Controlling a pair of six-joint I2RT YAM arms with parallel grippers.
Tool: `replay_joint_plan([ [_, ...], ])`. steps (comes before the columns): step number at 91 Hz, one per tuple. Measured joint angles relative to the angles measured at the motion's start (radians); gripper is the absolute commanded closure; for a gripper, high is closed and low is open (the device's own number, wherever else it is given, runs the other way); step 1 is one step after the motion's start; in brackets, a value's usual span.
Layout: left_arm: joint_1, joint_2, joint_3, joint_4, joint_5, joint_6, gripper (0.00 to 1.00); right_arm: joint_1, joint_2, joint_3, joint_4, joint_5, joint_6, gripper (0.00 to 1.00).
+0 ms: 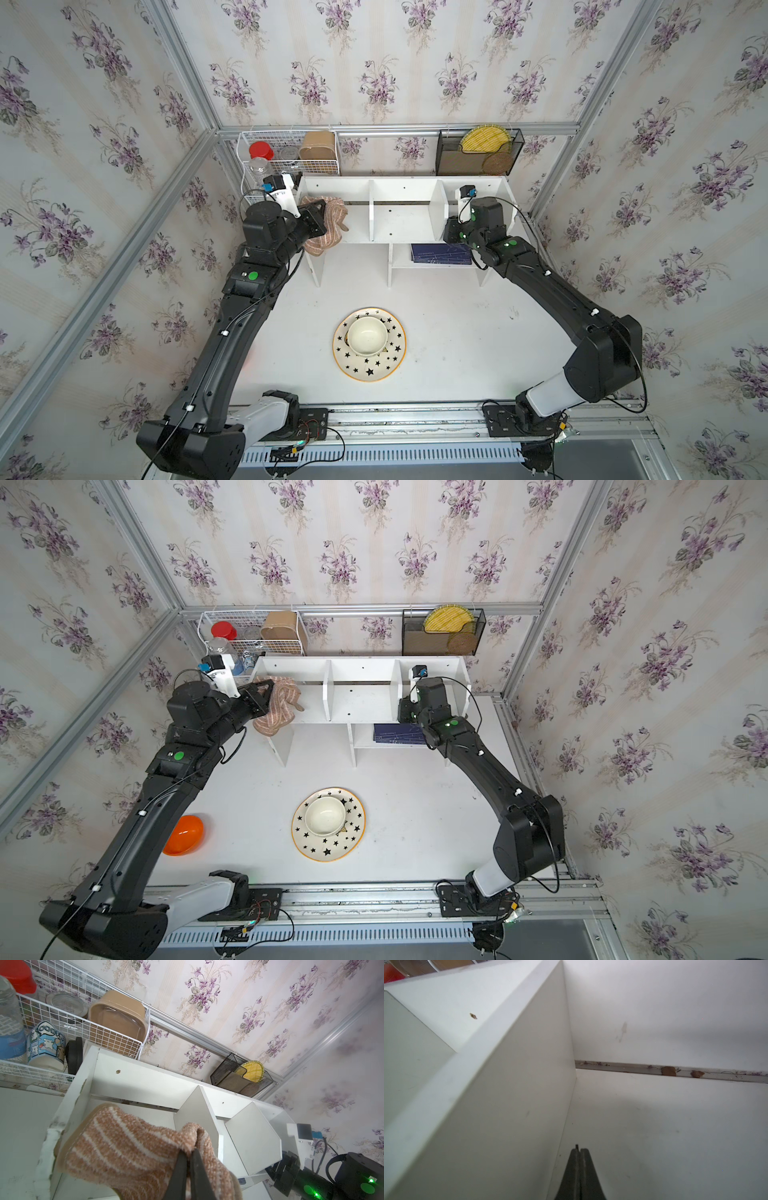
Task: Wipe the bookshelf clean with a cloth
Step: Adjust the shelf at the center of the board, then hold the shelf at the center of the board.
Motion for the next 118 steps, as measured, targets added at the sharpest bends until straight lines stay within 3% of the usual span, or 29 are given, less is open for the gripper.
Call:
replay_joint_plan([
  [20,-0.002,0.086,0.023,0.013,0.005,0.012,1.0,0.03,0.002,-0.002,0.006,-0.01,-0.026,1.0],
  [46,-0.007,0.177,-0.064,0.054,0.004,0.0,1.0,0.035,0.011,-0.011,0.008,-0.006,-0.04,0.99],
  [52,-0.011,0.185,-0.082,0.065,0.004,-0.001,1.0,0.037,0.003,-0.012,-0.004,0.021,-0.045,0.84],
  [58,-0.013,0.192,-0.093,0.071,0.003,-0.002,1.0,0.037,-0.03,-0.016,-0.031,0.061,-0.043,0.57],
  [65,-0.013,0.207,-0.095,0.072,0.001,-0.005,0.85,0.036,-0.094,-0.019,-0.042,0.127,-0.044,0.4],
  [85,-0.014,0.258,-0.043,0.03,-0.013,-0.016,0.5,0.027,-0.305,-0.038,-0.072,0.361,-0.053,0.14],
  [97,-0.015,0.164,-0.079,0.008,-0.04,-0.031,0.45,-0.056,-0.341,-0.054,-0.099,0.405,-0.051,0.08],
  [111,-0.015,0.073,-0.111,-0.016,-0.068,-0.038,0.27,-0.187,-0.34,-0.079,-0.139,0.369,0.003,0.07],
  [118,-0.019,0.057,-0.111,-0.03,-0.069,-0.037,0.24,-0.221,-0.327,-0.091,-0.146,0.32,0.031,0.07],
])
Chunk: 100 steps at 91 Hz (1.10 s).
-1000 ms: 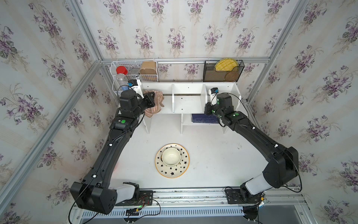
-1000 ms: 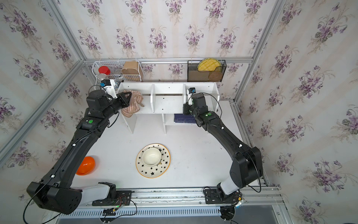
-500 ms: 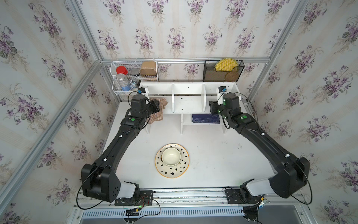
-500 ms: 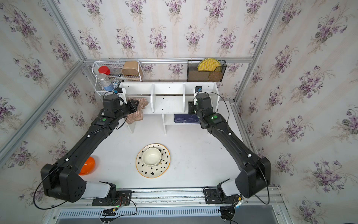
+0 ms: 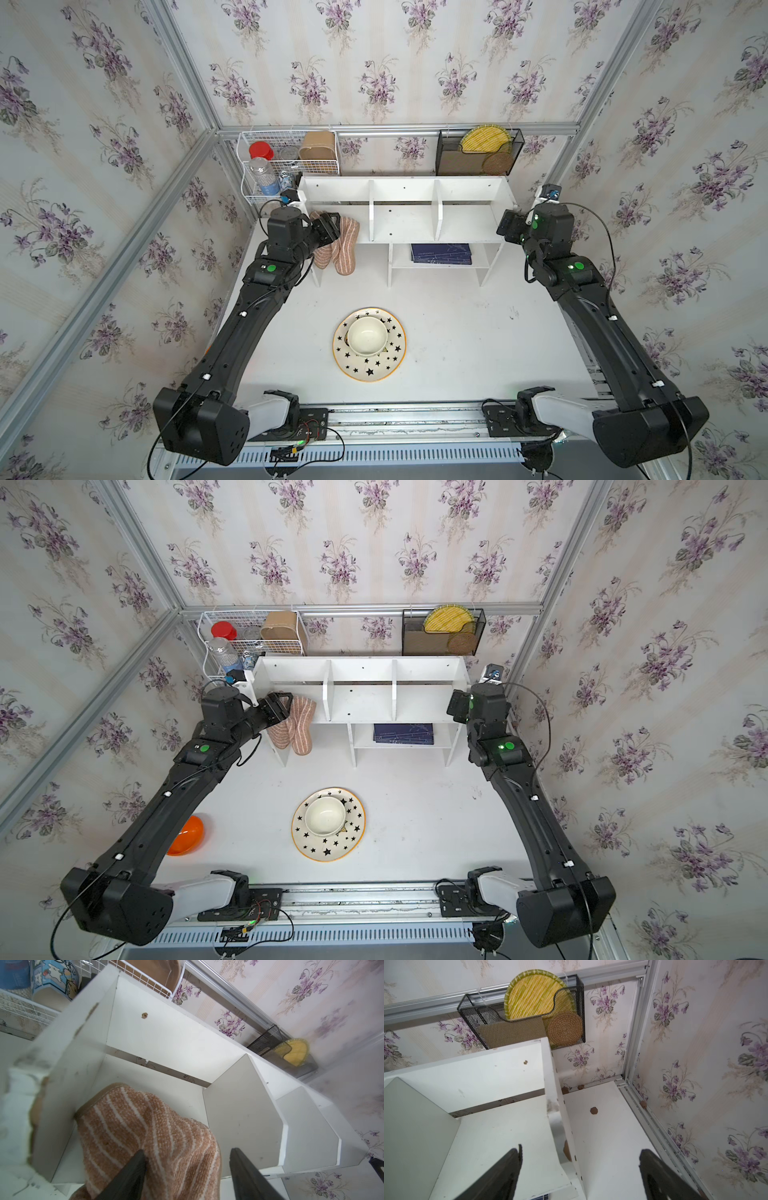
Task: Wipe the bookshelf clean with a cloth
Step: Hold the shelf at the center of the board.
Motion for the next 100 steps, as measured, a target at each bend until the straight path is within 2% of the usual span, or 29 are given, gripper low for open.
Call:
replay_joint_plan([
  [9,-0.008,0.005,-0.015,-0.005,0.0,0.004,0.28,-0.011,0.031,-0.018,0.0,-0.068,0.026,0.09],
  [14,-0.013,0.02,-0.026,-0.01,0.001,0.004,0.37,-0.014,0.042,-0.031,0.0,-0.096,0.032,0.11],
  [16,-0.013,0.031,-0.028,-0.011,0.001,0.003,0.41,-0.014,0.046,-0.035,0.0,-0.109,0.041,0.11],
  [27,-0.013,0.1,-0.009,-0.043,-0.001,0.005,0.83,-0.016,0.06,-0.04,0.002,-0.141,0.053,0.18],
  [32,-0.012,0.124,0.014,-0.055,-0.003,0.004,1.0,-0.016,0.071,-0.04,0.002,-0.147,0.053,0.21],
  [33,-0.013,0.127,0.018,-0.056,-0.003,0.004,1.0,-0.016,0.073,-0.04,0.002,-0.148,0.053,0.22],
  [45,-0.013,0.154,0.098,-0.066,-0.003,0.006,1.0,-0.018,0.091,-0.04,0.0,-0.164,0.053,0.31],
  [67,-0.013,0.233,0.34,-0.077,-0.013,0.02,0.99,-0.031,0.093,-0.04,0.001,-0.174,0.053,0.34],
  [77,-0.013,0.253,0.39,-0.044,-0.036,0.046,0.66,-0.034,0.095,-0.04,0.001,-0.182,0.053,0.31],
  [81,-0.013,0.259,0.381,-0.036,-0.048,0.048,0.59,-0.037,0.097,-0.04,0.002,-0.19,0.053,0.29],
  [89,-0.013,0.264,0.313,-0.046,-0.061,0.049,0.53,-0.042,0.102,-0.04,0.003,-0.193,0.053,0.23],
  [96,-0.012,0.256,0.236,-0.056,-0.061,0.048,0.37,-0.043,0.108,-0.04,0.007,-0.197,0.053,0.21],
  [100,-0.013,0.248,0.2,-0.061,-0.06,0.047,0.32,-0.044,0.111,-0.04,0.007,-0.198,0.053,0.2],
])
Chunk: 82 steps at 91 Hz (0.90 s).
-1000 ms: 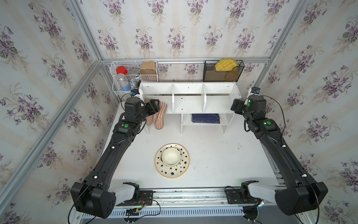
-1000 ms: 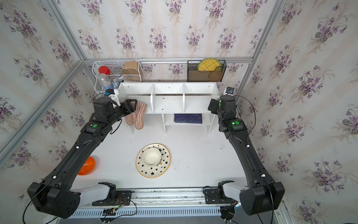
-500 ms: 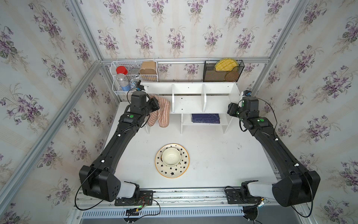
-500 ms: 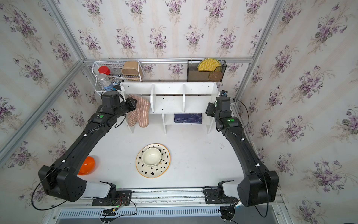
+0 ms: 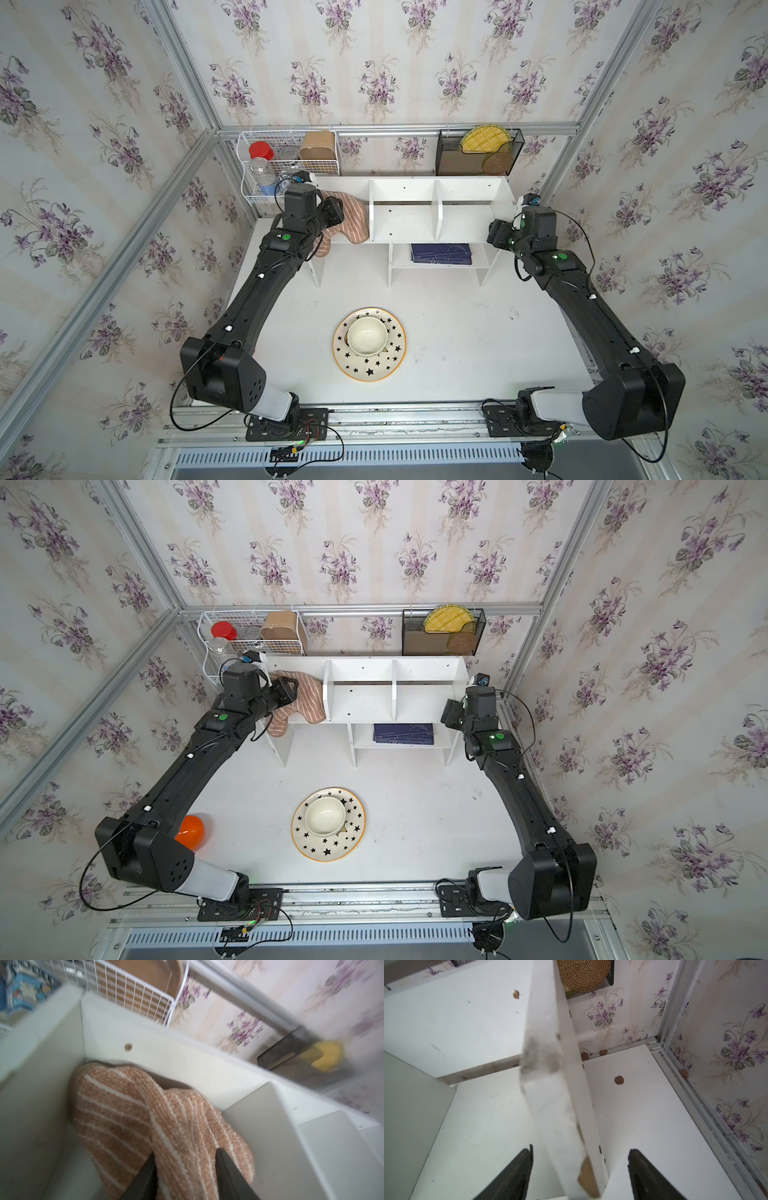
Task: Wipe the bookshelf clean with a cloth
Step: Hold the shelf at the center of the board, then wipe the dust from the shelf.
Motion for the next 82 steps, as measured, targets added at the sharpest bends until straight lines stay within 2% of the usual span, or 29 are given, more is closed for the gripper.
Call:
replay_joint_plan([
  [8,-0.019,-0.022,-0.061,0.003,-0.004,-0.014,0.31,-0.002,0.003,0.0,0.0,-0.017,0.0,0.2],
  [16,-0.048,-0.022,-0.082,0.007,-0.005,-0.013,0.42,-0.005,0.006,0.0,0.002,-0.021,0.0,0.23],
  [27,-0.061,0.026,-0.034,-0.002,-0.015,-0.004,0.8,-0.008,0.012,0.0,0.004,-0.029,0.004,0.3],
  [34,-0.064,0.053,0.003,-0.037,-0.038,0.001,1.0,-0.013,0.022,0.0,0.016,-0.05,0.004,0.43],
  [37,-0.066,0.057,0.013,-0.052,-0.05,0.004,1.0,-0.014,0.028,0.0,0.021,-0.05,0.005,0.52],
  [38,-0.067,0.058,0.016,-0.058,-0.054,0.007,1.0,-0.015,0.03,0.0,0.022,-0.05,0.004,0.52],
  [40,-0.068,0.058,0.021,-0.068,-0.061,0.013,1.0,-0.016,0.035,0.0,0.024,-0.051,0.005,0.59],
  [44,-0.07,0.055,0.026,-0.087,-0.089,0.016,1.0,-0.018,0.044,0.0,0.024,-0.045,0.003,0.67],
  [53,-0.064,0.04,0.034,-0.126,-0.142,0.041,1.0,-0.027,0.059,0.001,0.034,-0.037,0.0,0.8],
  [63,-0.046,0.026,0.068,-0.159,-0.196,0.066,1.0,-0.026,0.059,0.001,0.035,-0.023,-0.174,1.0],
  [67,-0.044,0.027,0.085,-0.159,-0.212,0.076,1.0,-0.026,0.058,-0.001,0.035,-0.028,-0.216,1.0],
  [82,-0.068,0.068,0.103,-0.134,-0.183,0.101,1.0,-0.025,0.059,-0.008,0.056,-0.037,-0.196,1.0],
])
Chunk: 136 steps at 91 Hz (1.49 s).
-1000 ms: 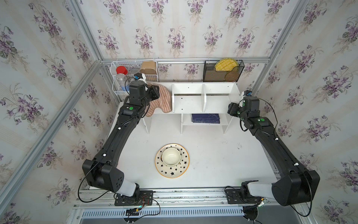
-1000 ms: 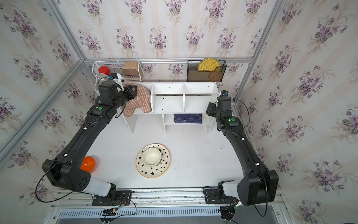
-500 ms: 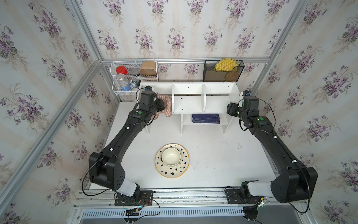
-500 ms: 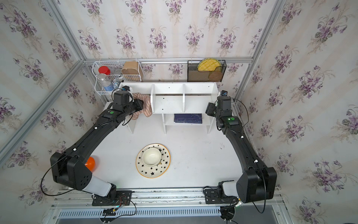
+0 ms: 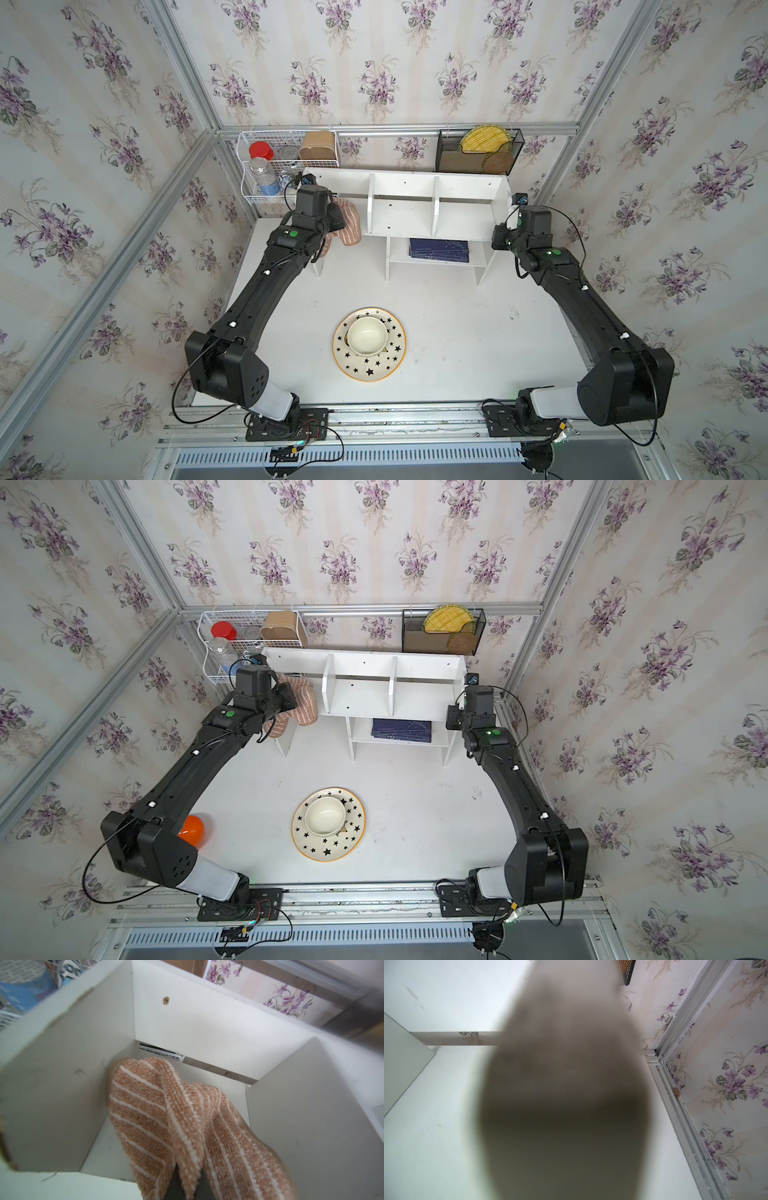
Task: Wipe the bookshelf clean with a cloth
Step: Wipe the dust from the shelf.
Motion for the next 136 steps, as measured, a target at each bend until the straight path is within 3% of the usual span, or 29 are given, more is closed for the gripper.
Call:
replay_joint_plan([
  [17,-0.037,0.011,-0.095,0.044,0.085,-0.008,1.0,0.0,0.003,-0.005,0.016,-0.002,0.0,1.0],
  [30,-0.014,-0.021,-0.117,0.057,0.084,-0.03,1.0,-0.001,0.006,-0.005,0.022,-0.003,0.0,1.0],
  [48,0.069,-0.03,-0.044,0.031,0.031,-0.037,1.0,-0.001,0.006,-0.005,0.022,-0.005,0.0,1.0],
  [75,0.072,0.122,0.081,0.082,0.104,-0.007,1.0,-0.001,0.006,-0.005,0.022,-0.008,-0.003,1.0],
  [90,0.039,0.104,-0.023,0.122,0.151,-0.011,1.0,-0.002,0.011,0.008,0.01,-0.021,-0.007,1.0],
  [109,0.019,-0.069,-0.209,0.143,0.131,-0.034,1.0,-0.003,0.019,0.023,-0.003,-0.028,-0.011,1.0],
  [136,0.059,0.065,-0.009,0.121,0.074,0.002,1.0,-0.003,0.029,0.03,-0.007,-0.029,-0.012,1.0],
])
